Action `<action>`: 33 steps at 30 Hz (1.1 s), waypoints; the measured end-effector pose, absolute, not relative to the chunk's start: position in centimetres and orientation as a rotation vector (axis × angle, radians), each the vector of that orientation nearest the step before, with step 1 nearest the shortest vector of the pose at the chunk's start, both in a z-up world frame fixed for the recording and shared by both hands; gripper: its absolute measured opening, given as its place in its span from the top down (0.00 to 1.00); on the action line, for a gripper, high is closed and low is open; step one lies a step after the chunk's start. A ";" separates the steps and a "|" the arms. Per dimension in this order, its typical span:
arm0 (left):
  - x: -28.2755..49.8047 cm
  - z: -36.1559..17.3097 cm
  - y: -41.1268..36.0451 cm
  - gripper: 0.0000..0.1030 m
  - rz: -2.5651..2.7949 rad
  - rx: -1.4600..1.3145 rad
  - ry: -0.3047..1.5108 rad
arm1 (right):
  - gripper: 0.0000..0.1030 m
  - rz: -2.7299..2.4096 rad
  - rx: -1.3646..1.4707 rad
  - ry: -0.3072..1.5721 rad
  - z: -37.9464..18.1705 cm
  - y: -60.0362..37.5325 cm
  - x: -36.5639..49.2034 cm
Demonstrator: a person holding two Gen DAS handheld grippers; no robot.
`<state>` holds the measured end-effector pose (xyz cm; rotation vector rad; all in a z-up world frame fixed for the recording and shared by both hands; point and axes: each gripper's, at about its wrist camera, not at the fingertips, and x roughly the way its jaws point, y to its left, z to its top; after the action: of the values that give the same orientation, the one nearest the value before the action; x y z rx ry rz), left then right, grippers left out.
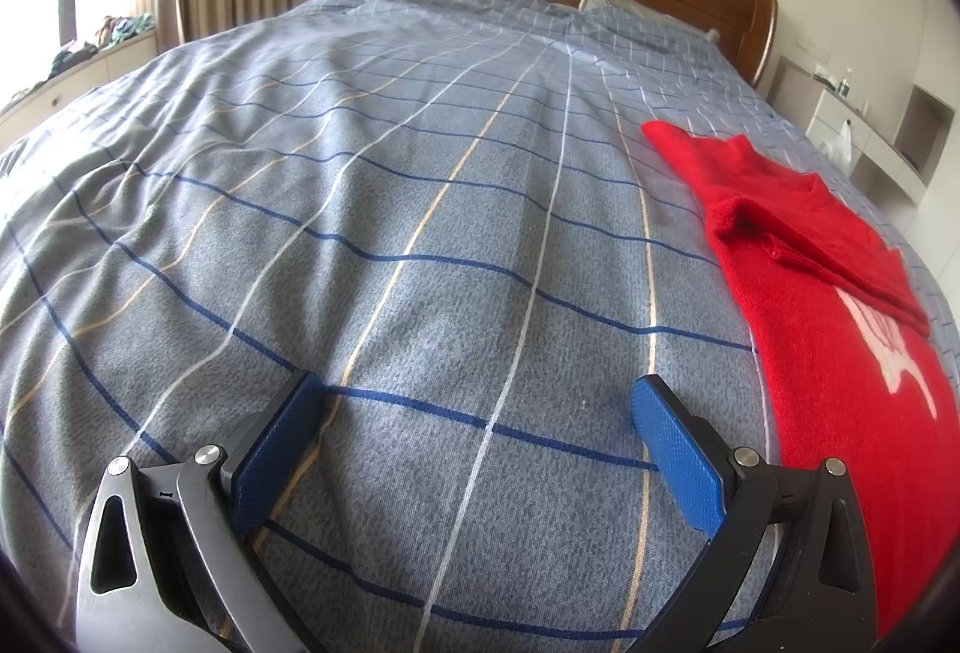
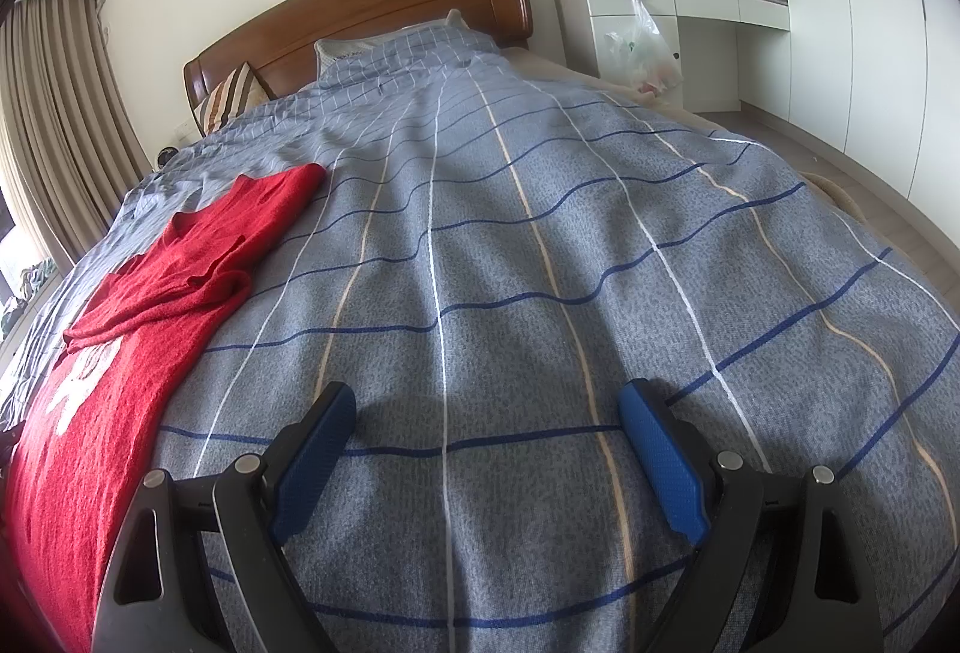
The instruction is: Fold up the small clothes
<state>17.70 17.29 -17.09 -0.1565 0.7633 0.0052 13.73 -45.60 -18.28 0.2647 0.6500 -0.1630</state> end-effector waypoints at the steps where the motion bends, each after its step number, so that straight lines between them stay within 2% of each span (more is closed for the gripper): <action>1: 17.7 -17.1 17.3 0.01 0.005 -0.156 0.763 | 0.13 -0.163 0.265 0.650 -18.3 -45.6 13.7; 19: 17.6 -17.2 17.3 0.01 0.009 -0.152 0.768 | 0.13 -0.163 0.264 0.651 -18.3 -45.6 13.8; 24: 17.5 -16.3 17.3 0.01 0.020 -0.134 0.826 | 0.13 -0.167 0.258 0.663 -18.4 -45.6 13.9; 29: 13.8 -14.0 16.9 0.02 -0.112 -0.206 0.859 | 0.13 -0.194 0.235 0.746 -17.2 -45.1 14.2; 33: 9.6 -13.4 15.7 0.02 -0.248 -0.267 0.921 | 0.13 -0.047 0.367 0.688 -14.3 -42.8 9.0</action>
<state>9.63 15.65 -13.41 -0.2665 0.9211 -0.2483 9.02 -42.80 -14.32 0.3675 0.6883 -0.0469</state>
